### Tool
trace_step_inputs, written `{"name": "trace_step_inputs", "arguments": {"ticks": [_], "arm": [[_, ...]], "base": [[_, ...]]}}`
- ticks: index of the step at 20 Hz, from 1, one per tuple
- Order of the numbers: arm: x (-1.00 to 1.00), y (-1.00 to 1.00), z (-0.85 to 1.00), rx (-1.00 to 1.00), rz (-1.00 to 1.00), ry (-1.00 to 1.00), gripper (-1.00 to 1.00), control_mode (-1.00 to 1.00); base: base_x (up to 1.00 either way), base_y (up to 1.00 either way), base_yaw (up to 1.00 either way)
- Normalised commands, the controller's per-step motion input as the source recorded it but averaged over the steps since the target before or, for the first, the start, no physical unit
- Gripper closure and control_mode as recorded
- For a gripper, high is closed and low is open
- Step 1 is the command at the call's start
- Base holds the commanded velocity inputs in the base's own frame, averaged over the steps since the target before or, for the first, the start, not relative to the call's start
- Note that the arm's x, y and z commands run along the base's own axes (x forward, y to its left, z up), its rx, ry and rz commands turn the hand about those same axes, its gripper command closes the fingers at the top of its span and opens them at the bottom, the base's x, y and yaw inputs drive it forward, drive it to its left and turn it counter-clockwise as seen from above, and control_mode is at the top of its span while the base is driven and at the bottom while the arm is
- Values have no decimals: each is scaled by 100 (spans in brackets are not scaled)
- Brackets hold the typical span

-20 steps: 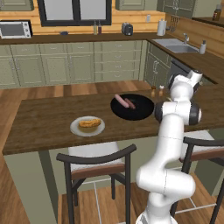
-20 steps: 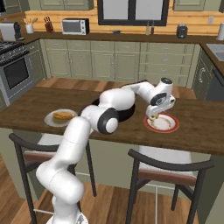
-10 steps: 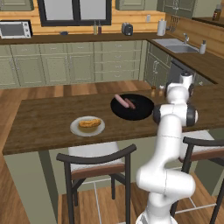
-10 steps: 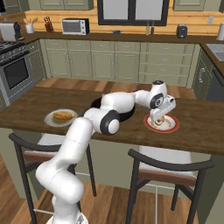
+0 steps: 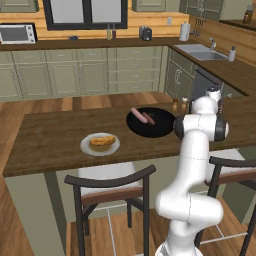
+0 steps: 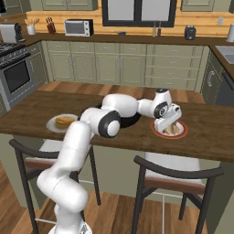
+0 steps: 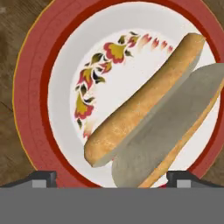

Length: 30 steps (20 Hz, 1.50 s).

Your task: Place one bun and one sausage from the bowl on each plate.

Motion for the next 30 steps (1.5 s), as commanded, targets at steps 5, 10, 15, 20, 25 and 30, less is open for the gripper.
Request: {"name": "trace_step_inputs", "arguments": {"ticks": [5, 10, 15, 20, 25, 30], "arm": [[-43, 46, 8, 0, 14, -5, -100, -100], [-24, 48, 65, 2, 11, -15, -100, -100], [-8, 27, 95, 19, -2, -7, -100, -100], [0, 60, 91, 21, -12, -1, -100, -100], [-9, 100, 26, 18, -15, -1, -100, -100], [0, 100, -2, 14, -18, 0, -100, -100]], "base": [[0, 0, 0], [0, 0, 0], [0, 0, 0], [0, 0, 0], [0, 0, 0], [0, 0, 0]]}}
